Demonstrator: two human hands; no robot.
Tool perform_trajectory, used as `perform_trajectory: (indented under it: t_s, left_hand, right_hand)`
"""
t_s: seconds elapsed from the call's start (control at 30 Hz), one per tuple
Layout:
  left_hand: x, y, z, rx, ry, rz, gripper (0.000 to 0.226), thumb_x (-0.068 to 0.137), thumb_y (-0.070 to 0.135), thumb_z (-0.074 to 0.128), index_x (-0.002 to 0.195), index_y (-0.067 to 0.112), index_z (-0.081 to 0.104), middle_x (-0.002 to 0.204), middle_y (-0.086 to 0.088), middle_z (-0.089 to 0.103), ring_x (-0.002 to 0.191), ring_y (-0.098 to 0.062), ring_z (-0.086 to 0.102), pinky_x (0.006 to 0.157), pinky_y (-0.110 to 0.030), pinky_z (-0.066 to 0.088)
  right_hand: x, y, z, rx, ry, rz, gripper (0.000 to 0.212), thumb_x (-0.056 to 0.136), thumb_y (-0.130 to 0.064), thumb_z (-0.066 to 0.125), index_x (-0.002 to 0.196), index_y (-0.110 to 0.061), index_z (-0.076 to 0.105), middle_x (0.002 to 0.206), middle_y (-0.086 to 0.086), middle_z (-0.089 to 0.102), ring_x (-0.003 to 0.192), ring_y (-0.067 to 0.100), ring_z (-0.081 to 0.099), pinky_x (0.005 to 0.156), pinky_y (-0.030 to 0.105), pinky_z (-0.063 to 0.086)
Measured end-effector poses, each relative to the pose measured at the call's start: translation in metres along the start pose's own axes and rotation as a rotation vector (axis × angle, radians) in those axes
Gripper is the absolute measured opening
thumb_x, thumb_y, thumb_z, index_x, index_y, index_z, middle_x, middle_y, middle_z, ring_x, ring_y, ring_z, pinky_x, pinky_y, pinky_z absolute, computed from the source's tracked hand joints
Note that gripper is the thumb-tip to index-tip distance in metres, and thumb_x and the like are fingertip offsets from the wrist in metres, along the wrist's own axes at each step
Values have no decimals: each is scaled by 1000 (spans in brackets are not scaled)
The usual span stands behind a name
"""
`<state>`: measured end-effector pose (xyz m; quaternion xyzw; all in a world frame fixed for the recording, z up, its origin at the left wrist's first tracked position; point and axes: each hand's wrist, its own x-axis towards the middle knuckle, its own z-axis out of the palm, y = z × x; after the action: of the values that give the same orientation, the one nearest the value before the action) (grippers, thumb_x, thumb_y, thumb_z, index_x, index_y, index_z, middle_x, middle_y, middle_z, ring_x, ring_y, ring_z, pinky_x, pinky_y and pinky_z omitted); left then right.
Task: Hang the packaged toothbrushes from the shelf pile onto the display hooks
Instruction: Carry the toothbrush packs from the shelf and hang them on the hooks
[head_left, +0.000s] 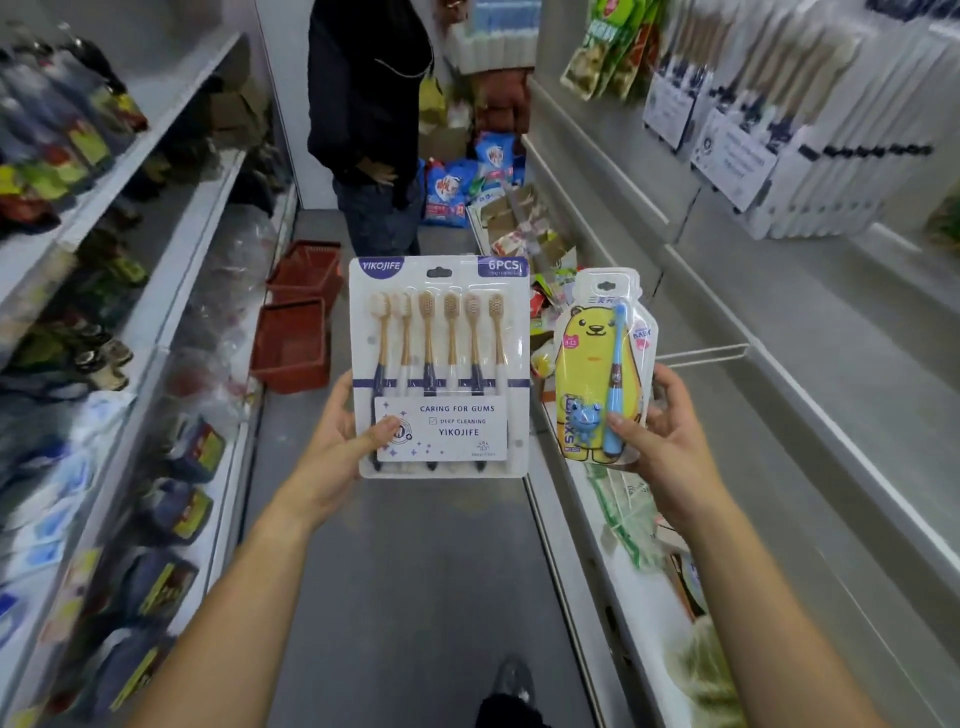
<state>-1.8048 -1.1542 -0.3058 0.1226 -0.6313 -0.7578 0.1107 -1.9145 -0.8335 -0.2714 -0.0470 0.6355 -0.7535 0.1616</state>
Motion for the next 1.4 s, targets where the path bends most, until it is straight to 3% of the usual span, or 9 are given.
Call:
perform_trajectory:
  t_s: [0.2, 0.37, 0.6, 0.73, 0.97, 1.1, 1.2, 1.3, 1.4]
  left_hand:
    - [94, 20, 10, 8, -20, -12, 93, 62, 36, 97, 140, 29, 48, 134, -14, 67, 118, -24, 67, 99, -39, 56]
    - [170, 21, 20, -1, -99, 7, 70, 74, 19, 87, 135, 32, 54, 139, -19, 62, 118, -24, 67, 98, -42, 57]
    - [285, 19, 46, 4, -358, -12, 83, 72, 29, 91, 142, 31, 48, 137, -16, 64, 121, -30, 66, 97, -47, 57]
    - [343, 19, 56, 7, -553, -61, 101, 60, 43, 98, 145, 33, 44, 140, -10, 63, 129, -29, 60, 102, -48, 53]
    - [397, 34, 72, 10, -829, -110, 102, 61, 43, 97, 147, 33, 42, 142, -8, 62, 133, -30, 57, 107, -55, 48]
    - [393, 36, 84, 1, -916, -115, 92, 67, 33, 93, 145, 39, 44, 140, -7, 63, 131, -27, 59, 102, -48, 53]
    - [383, 40, 91, -2, -951, -106, 107, 63, 36, 96, 151, 33, 36, 138, -5, 65, 128, -23, 62, 99, -44, 56]
    - [366, 43, 95, -9, -979, -76, 83, 81, 9, 78, 150, 29, 36, 133, -4, 69, 124, -25, 65, 97, -45, 57]
    - [349, 57, 99, -5, -1000, -54, 69, 85, -8, 60, 137, 34, 45, 122, 2, 74, 113, -17, 70, 84, -31, 61]
  right_hand:
    - [84, -24, -1, 33, 16, -30, 89, 60, -31, 87, 138, -29, 43, 119, 13, 73, 102, 38, 73, 73, 52, 62]
    - [130, -35, -7, 70, 83, -57, 95, 46, -48, 98, 127, -33, 51, 124, 14, 70, 103, 39, 72, 68, 45, 61]
    - [162, -41, -6, 48, 318, -116, 73, 68, -18, 80, 132, -27, 46, 113, 9, 75, 96, 36, 74, 74, 53, 62]
    - [164, -39, 11, 32, 504, -128, 69, 72, -15, 77, 132, -29, 46, 113, 6, 75, 98, 37, 73, 84, 67, 55]
    - [139, -41, 57, 33, 801, -163, 65, 75, -15, 74, 132, -28, 45, 114, 7, 75, 100, 38, 73, 84, 67, 55]
    - [107, -37, 74, 48, 913, -170, 71, 73, -24, 81, 134, -29, 46, 116, 9, 74, 100, 39, 73, 85, 70, 53]
    - [87, -38, 81, 52, 960, -177, 78, 64, -39, 89, 130, -34, 48, 117, 10, 74, 98, 38, 74, 83, 69, 55]
    - [67, -40, 86, 30, 983, -195, 71, 67, -38, 86, 127, -39, 49, 116, 10, 74, 97, 37, 74, 85, 69, 54]
    - [50, -47, 91, 2, 999, -230, 65, 75, -30, 83, 130, -36, 48, 113, 7, 75, 97, 36, 74, 87, 71, 52]
